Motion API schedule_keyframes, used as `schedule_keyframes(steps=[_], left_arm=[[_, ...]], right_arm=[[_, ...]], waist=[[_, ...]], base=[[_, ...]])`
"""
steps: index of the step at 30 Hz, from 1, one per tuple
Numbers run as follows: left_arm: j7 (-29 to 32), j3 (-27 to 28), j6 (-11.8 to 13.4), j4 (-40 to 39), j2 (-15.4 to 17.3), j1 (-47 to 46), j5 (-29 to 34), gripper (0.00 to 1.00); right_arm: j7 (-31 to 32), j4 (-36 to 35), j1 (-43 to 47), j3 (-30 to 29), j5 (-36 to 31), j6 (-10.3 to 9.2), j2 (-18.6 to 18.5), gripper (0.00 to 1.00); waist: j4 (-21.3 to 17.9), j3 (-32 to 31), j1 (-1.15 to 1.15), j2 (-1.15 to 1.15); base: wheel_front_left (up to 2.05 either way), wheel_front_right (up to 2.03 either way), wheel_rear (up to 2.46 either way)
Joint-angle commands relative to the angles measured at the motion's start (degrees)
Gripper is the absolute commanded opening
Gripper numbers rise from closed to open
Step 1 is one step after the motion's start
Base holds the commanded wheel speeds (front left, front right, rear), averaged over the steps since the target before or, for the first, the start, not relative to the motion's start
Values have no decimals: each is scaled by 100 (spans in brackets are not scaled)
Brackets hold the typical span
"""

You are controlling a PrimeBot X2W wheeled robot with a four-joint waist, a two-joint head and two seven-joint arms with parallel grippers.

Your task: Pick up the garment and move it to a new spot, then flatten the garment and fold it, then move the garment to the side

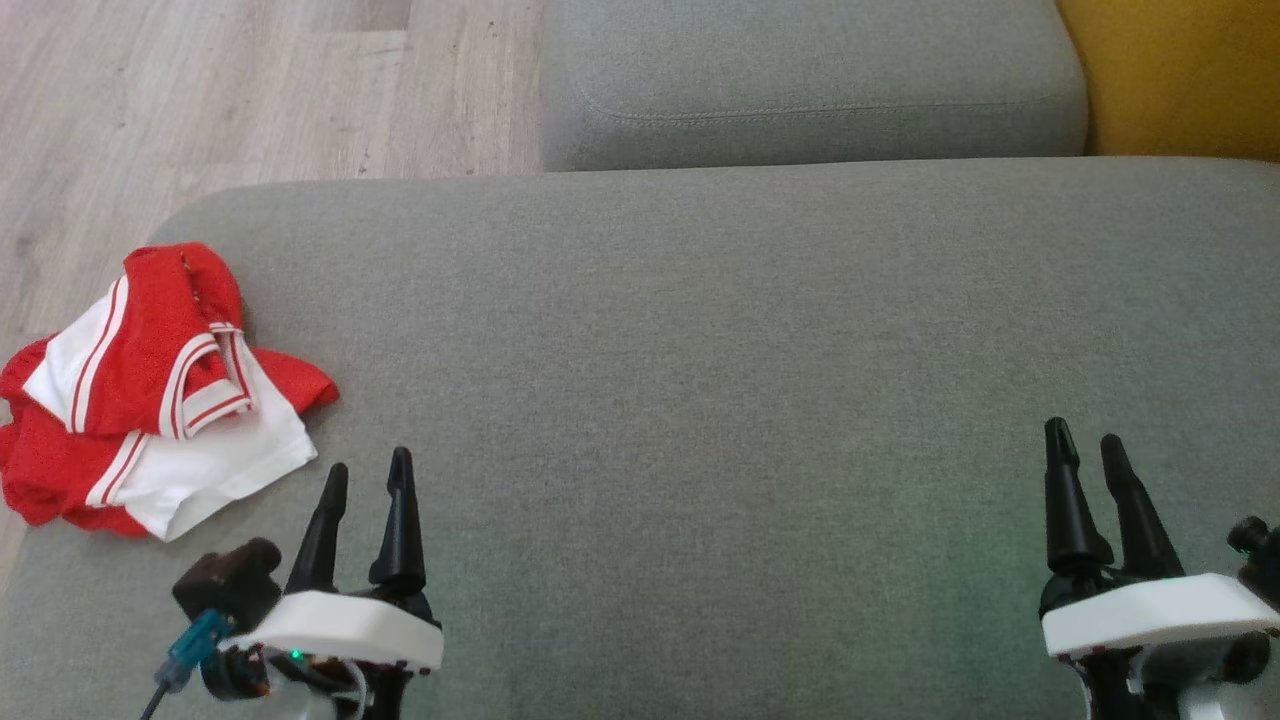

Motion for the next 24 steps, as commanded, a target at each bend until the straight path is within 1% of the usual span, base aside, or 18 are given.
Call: schedule_keyframes(steps=[1,24], left_arm=[[-60,98,12,-157,102,-355,120,100],[-451,-97,270,65,175,-403,1435,100]], right_arm=[[-41,-253,-121,109,-109,-3,-57,100],[-24,-645,125,281,-1638,-3,-27,100]], waist=[[1,1,0,0],[94,5,0,0]], base=[[0,0,0],[0,0,0]])
